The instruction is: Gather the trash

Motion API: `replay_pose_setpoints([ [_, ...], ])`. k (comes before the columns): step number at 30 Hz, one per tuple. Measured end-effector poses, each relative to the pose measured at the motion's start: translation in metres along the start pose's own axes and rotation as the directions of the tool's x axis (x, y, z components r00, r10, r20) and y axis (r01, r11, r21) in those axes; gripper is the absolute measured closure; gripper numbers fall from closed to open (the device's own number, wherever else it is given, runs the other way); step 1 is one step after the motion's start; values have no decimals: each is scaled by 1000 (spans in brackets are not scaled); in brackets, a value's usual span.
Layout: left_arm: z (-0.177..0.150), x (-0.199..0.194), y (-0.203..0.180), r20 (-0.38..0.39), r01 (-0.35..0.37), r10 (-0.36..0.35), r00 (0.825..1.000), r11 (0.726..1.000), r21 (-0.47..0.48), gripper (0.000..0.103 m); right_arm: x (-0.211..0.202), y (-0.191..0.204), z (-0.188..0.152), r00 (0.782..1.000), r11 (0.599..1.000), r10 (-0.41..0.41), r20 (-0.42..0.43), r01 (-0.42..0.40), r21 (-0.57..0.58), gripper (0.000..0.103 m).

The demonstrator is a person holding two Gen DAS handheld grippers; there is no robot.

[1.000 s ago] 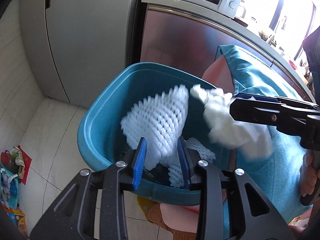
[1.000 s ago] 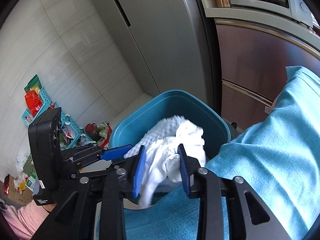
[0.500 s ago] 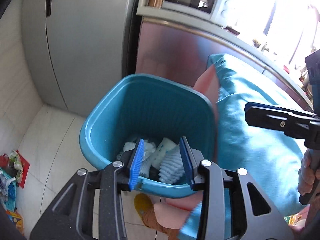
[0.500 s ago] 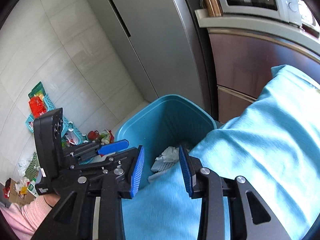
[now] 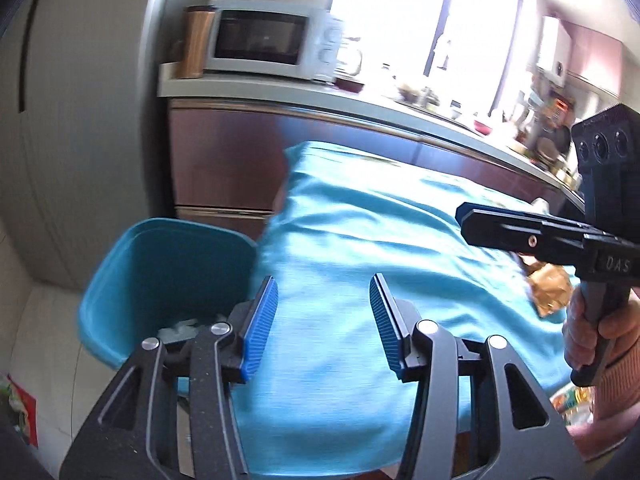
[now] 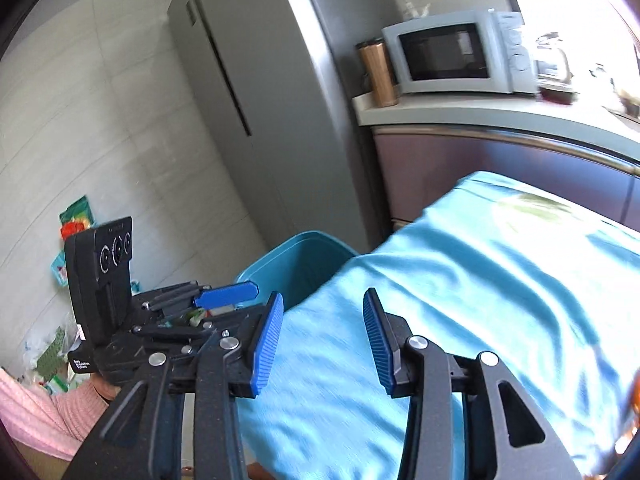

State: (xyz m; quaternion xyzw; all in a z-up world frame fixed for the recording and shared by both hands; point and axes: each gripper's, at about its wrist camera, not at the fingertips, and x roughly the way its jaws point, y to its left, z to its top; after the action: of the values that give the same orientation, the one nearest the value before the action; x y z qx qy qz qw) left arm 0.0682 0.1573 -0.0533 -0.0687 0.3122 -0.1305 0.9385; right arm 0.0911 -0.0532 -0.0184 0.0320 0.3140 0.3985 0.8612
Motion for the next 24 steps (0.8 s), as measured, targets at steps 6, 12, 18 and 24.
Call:
replay_pose_setpoints([
  [6, -3, 22, -65, -57, 139, -134, 989, 987, 78, 55, -61, -38, -27, 989, 986, -139, 49, 134, 100, 63],
  [12, -17, 40, -130, -126, 265, -247, 961, 952, 156, 54, -123, -79, -66, 949, 931, -308, 71, 285, 229, 63],
  [18, -25, 57, -172, -194, 353, -317, 928, 916, 193, 52, -167, -115, -105, 888, 846, -456, 51, 415, 335, 63],
  [24, -29, 70, -199, -242, 390, -339, 909, 897, 210, 51, -172, -137, -137, 884, 808, -467, 10, 423, 410, 63],
])
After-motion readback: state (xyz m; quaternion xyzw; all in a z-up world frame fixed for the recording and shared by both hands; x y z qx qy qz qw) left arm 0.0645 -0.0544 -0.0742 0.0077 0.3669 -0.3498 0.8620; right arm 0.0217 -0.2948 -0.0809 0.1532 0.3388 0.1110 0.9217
